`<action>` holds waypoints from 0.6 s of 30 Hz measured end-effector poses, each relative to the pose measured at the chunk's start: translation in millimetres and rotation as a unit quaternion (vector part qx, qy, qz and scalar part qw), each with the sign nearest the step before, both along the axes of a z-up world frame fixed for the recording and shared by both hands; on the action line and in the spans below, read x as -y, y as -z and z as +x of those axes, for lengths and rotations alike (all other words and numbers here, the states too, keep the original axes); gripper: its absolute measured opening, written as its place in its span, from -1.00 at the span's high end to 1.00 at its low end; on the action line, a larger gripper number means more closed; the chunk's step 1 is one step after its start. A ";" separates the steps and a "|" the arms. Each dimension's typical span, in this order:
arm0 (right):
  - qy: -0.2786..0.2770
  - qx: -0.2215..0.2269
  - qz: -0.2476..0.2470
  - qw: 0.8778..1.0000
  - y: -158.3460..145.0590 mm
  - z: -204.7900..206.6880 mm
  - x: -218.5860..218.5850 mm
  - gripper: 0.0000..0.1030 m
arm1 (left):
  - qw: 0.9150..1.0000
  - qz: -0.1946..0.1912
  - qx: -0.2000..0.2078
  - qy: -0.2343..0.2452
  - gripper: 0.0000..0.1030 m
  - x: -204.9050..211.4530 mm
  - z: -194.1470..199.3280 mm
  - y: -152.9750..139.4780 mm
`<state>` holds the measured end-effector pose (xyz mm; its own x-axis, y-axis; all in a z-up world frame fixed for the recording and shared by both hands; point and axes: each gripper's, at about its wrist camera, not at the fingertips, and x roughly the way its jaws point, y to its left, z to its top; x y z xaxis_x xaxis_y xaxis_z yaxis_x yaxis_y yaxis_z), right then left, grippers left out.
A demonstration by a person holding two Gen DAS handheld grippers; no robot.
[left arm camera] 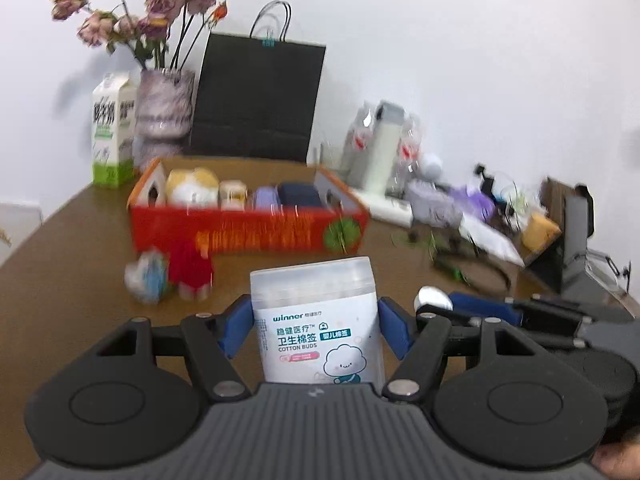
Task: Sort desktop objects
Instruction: 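Carry the cotton-bud box into the box with the left tool while the right tool drops the cap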
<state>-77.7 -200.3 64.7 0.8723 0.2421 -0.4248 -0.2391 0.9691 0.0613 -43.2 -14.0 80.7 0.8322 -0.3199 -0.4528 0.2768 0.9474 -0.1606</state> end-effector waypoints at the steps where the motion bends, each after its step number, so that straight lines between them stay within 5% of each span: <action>1: -0.006 0.002 0.005 1.000 -5.3 15.1 -0.4 0.48 | 1.000 0.006 0.005 -0.004 -0.34 0.3 17.0 -6.7; 6: -0.029 -0.012 0.022 0.999 -29.6 111.9 -2.5 0.48 | 1.000 0.011 -0.003 0.012 -0.34 0.8 115.8 -32.4; 10: -0.021 -0.050 0.035 0.998 -38.4 192.7 -6.7 0.48 | 0.998 0.041 -0.014 -0.039 -0.34 1.4 179.6 -35.2; 14: -0.016 -0.070 0.022 0.997 -35.7 254.7 -19.6 0.47 | 0.994 0.031 -0.084 -0.058 -0.34 -2.5 240.4 -11.8; 18: -0.004 -0.138 0.042 0.990 -9.5 311.4 -23.8 0.48 | 0.986 0.092 -0.111 -0.087 -0.31 6.4 274.1 9.7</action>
<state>233.7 -176.5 74.2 0.7236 0.2933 -0.6248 -0.2104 0.9559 0.2051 230.9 -20.3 71.0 0.7409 -0.0763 -0.6673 0.0851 0.9962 -0.0195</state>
